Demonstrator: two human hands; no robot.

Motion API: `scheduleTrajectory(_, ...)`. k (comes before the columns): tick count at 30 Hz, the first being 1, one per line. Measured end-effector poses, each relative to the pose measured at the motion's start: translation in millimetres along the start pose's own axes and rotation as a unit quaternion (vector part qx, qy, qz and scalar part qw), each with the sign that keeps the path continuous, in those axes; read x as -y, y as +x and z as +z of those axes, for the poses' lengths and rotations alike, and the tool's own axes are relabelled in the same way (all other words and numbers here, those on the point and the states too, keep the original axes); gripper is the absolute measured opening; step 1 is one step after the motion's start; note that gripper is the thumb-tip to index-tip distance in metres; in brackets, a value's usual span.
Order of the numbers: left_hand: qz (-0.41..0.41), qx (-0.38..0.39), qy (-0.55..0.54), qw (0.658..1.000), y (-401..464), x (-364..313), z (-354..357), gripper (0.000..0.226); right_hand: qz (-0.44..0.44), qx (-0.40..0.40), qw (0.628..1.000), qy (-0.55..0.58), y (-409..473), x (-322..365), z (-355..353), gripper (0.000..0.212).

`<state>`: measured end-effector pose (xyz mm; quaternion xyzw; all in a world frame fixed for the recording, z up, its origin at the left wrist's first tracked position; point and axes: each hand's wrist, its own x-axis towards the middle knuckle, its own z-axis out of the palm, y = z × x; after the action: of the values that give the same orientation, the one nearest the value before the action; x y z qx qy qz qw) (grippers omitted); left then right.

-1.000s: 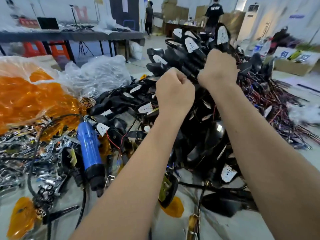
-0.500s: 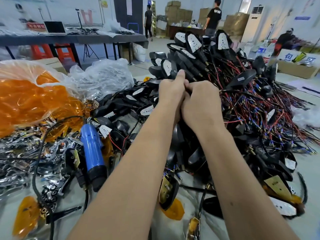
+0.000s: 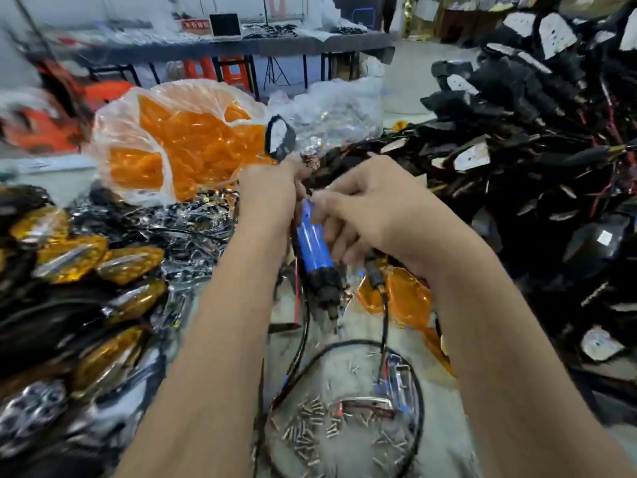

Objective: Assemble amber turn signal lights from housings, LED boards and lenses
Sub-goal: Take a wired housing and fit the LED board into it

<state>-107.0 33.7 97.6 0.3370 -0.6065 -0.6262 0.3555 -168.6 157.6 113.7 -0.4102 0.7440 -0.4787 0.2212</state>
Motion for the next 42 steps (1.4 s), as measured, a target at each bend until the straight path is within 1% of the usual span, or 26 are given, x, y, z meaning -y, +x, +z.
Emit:
scheduleTrajectory(1, 0.011, -0.010, 0.027, 1.000, -8, 9, -18, 0.032, 0.008, -0.046, 0.999, 0.028, 10, -5, 14, 0.035)
scheduleTrajectory(2, 0.016, -0.013, 0.057, 0.998, -16, 19, -34, 0.034, 0.018, -0.079, 0.996, 0.031, 20, -10, 27, 0.037)
scheduleTrajectory(3, 0.014, -0.007, 0.078, 0.997, -25, 29, -47, 0.036, 0.029, -0.086, 0.996, 0.009, 30, -14, 40, 0.043)
scheduleTrajectory(5, 0.015, 0.030, 0.128, 0.991, -42, 43, -71, 0.037, 0.043, -0.049, 0.998, -0.019, 42, -19, 67, 0.058)
scheduleTrajectory(6, 0.020, 0.056, 0.165, 0.984, -48, 49, -80, 0.037, 0.040, -0.039, 0.998, -0.002, 45, -20, 78, 0.060)
scheduleTrajectory(7, 0.023, 0.079, 0.203, 0.976, -53, 53, -87, 0.038, 0.034, -0.036, 0.998, 0.029, 47, -21, 87, 0.057)
scheduleTrajectory(9, 0.024, 0.111, 0.257, 0.960, -58, 58, -99, 0.041, 0.027, -0.030, 0.997, 0.060, 48, -27, 97, 0.043)
scheduleTrajectory(11, -0.001, 0.121, 0.233, 0.965, -60, 59, -106, 0.047, 0.023, 0.001, 0.998, 0.062, 50, -32, 102, 0.041)
scheduleTrajectory(13, -0.029, 0.085, 0.179, 0.980, -57, 60, -112, 0.062, 0.026, 0.051, 0.995, 0.079, 49, -33, 103, 0.038)
scheduleTrajectory(14, -0.029, 0.067, 0.172, 0.982, -53, 61, -115, 0.067, 0.025, 0.081, 0.992, 0.089, 48, -32, 103, 0.034)
scheduleTrajectory(16, -0.020, 0.063, 0.168, 0.983, -50, 64, -117, 0.070, 0.018, 0.131, 0.986, 0.100, 46, -31, 102, 0.025)
scheduleTrajectory(17, -0.018, 0.069, 0.156, 0.985, -49, 67, -117, 0.067, 0.014, 0.141, 0.985, 0.102, 46, -32, 102, 0.023)
scheduleTrajectory(19, -0.014, 0.084, 0.142, 0.986, -46, 73, -116, 0.052, 0.011, 0.135, 0.986, 0.099, 49, -35, 102, 0.020)
scheduleTrajectory(20, -0.005, 0.087, 0.147, 0.985, -45, 76, -117, 0.042, 0.011, 0.127, 0.987, 0.093, 50, -38, 102, 0.018)
scheduleTrajectory(21, 0.007, 0.081, 0.153, 0.985, -42, 80, -117, 0.032, 0.012, 0.121, 0.989, 0.088, 52, -40, 103, 0.018)
scheduleTrajectory(22, 0.021, 0.070, 0.155, 0.985, -40, 82, -116, 0.027, 0.015, 0.119, 0.989, 0.090, 54, -43, 103, 0.018)
scheduleTrajectory(24, 0.039, 0.061, 0.147, 0.986, -36, 87, -116, 0.025, 0.014, 0.120, 0.986, 0.116, 56, -47, 104, 0.019)
scheduleTrajectory(28, 0.039, 0.080, 0.111, 0.990, -36, 93, -118, 0.025, -0.021, 0.090, 0.978, 0.188, 56, -51, 108, 0.012)
scheduleTrajectory(30, 0.041, 0.090, 0.105, 0.990, -36, 95, -118, 0.026, -0.038, 0.074, 0.979, 0.185, 57, -52, 109, 0.012)
scheduleTrajectory(33, 0.010, 0.119, 0.061, 0.991, -38, 93, -113, 0.023, -0.043, 0.062, 0.980, 0.184, 61, -56, 108, 0.009)
scheduleTrajectory(35, -0.003, 0.127, 0.042, 0.991, -41, 93, -113, 0.023, -0.056, 0.073, 0.977, 0.192, 62, -58, 109, 0.009)
scheduleTrajectory(37, -0.002, 0.122, 0.049, 0.991, -42, 93, -114, 0.022, -0.076, 0.078, 0.976, 0.189, 61, -60, 111, 0.011)
scheduleTrajectory(40, -0.018, 0.130, 0.029, 0.991, -43, 89, -113, 0.020, -0.092, 0.054, 0.977, 0.187, 61, -60, 110, 0.011)
scheduleTrajectory(42, -0.024, 0.144, 0.014, 0.989, -43, 87, -113, 0.015, -0.103, 0.039, 0.975, 0.193, 62, -58, 110, 0.012)
